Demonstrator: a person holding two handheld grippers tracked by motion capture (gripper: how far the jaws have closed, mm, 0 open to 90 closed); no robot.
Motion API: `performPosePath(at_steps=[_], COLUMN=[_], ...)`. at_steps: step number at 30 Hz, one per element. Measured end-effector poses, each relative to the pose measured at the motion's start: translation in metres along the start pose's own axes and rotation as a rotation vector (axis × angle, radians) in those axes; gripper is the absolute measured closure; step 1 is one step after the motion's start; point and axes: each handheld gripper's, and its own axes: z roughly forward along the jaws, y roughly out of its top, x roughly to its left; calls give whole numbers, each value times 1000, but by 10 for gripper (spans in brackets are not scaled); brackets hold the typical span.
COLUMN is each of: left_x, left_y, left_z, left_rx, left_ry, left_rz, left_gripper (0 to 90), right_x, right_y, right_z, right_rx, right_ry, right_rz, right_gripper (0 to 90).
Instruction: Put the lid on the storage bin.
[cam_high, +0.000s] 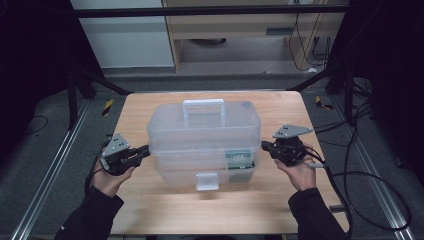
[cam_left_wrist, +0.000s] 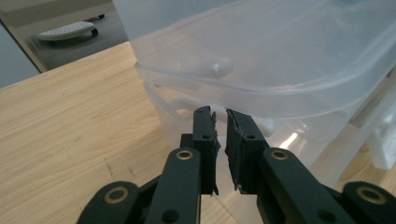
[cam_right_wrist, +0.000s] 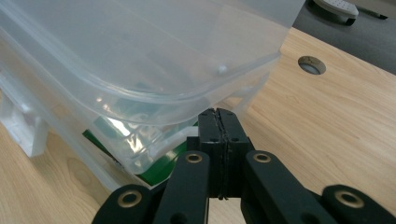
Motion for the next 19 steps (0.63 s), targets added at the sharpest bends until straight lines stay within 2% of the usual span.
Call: performPosePath(at_steps=[2, 5, 10, 13, 15, 19], left_x=[1, 8, 21, 29, 34, 44], left_y=[-4, -14, -27, -35, -41, -50], left_z=[2, 2, 3, 6, 7, 11], left_rx=[31, 38, 64, 79, 89, 103], left_ry=[14, 32, 106, 150, 175, 214], left_rz=[17, -9, -57, -81, -111, -133], left_gripper=[798, 776, 685, 597, 535, 438], right_x=[-1, -2, -14, -22, -28, -41], right_y=[-3, -9, -23, -34, -42, -57], right_z=[-2, -7, -11, -12, -12, -11], right_rx=[-11, -12, -14, -3, -5, -31], right_ry=[6, -6, -38, -70, -90, -160], right_rz=[11, 15, 49, 78, 94, 126], right_gripper=[900, 900, 858, 822, 751, 548])
